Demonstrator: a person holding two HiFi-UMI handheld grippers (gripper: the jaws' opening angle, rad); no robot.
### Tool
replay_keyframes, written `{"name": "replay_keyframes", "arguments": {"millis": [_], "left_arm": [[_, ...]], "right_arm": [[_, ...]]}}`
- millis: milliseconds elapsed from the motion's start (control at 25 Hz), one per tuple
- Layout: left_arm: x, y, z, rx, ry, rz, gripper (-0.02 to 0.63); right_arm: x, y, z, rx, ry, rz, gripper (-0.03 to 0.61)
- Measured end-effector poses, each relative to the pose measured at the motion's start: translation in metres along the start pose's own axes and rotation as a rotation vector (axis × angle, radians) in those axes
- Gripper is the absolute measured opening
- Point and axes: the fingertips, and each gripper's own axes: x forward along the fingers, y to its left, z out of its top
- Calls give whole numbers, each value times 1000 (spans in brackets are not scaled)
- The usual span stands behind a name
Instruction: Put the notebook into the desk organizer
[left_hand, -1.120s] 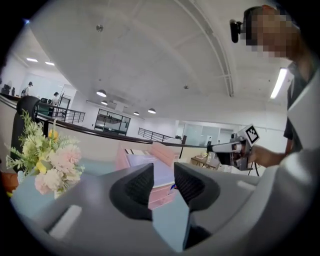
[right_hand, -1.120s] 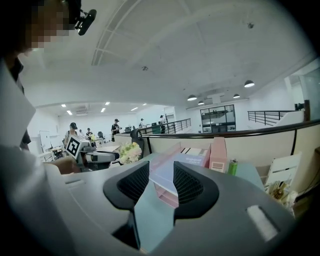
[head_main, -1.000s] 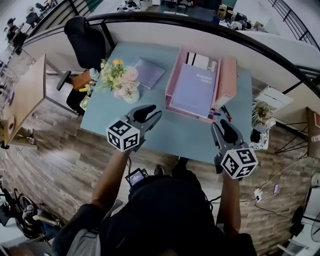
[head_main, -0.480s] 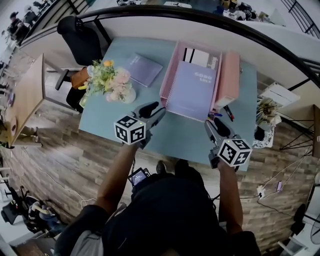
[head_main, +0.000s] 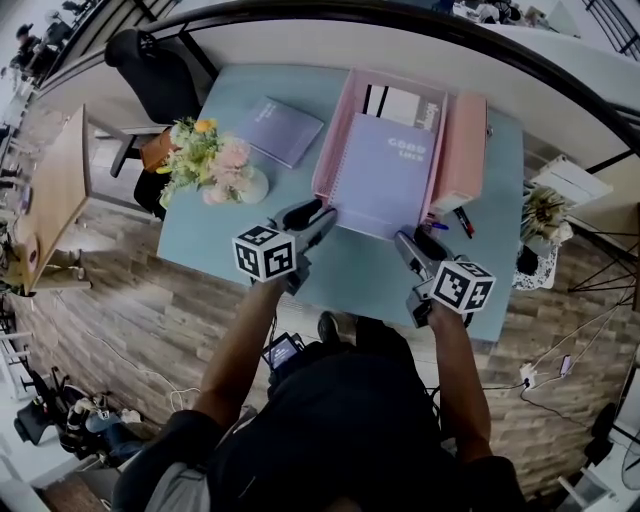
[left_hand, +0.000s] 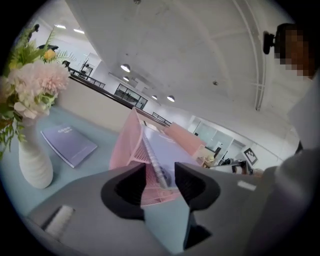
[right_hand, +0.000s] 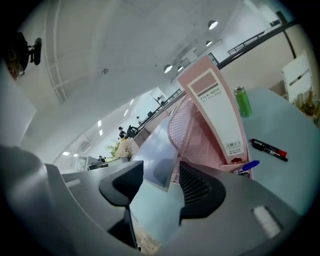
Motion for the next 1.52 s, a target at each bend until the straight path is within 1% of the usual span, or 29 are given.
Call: {"name": "replay_keyframes", "arguments": {"millis": [160,200,240,360,400,480,560,640,760,840,1240,1520], "left_arm": [[9,-1,-5,-31,16,-15,190],[10,0,-5,-34,17,-11,190],[11,0,-5,-36,17,-4,190],[9,0,-1,-13,15,18,183],[8,0,0,11,19,27,174],[5,-4,3,76,32,47,169],[2,-11,6,139,37,65,165],[-2,-17,7,210,43,89,163],[-11,-27,4,321,55,121,161],[-18,-34,1,353,55,123,160],[-72,-70,-27,404,47,95,161],[-113,-83,-54,411,53,87,161]], "right_arm": [[9,-4,-2,61,7,20,202],[10,-4,-3,65,11,20,189],[10,-4,-3,65,16,17,130],[7,1,-2,57,33,12,113],[6,5,-1,45,39,11,106],[3,14,2,-18,51,-3,80],[0,23,3,-98,61,-26,74],[-2,29,0,-153,69,-44,71],[-6,36,-10,-202,83,-64,71],[-10,41,-17,-218,91,-72,71],[-40,73,-68,-273,117,-77,72],[-60,98,-104,-298,121,-65,72]]}}
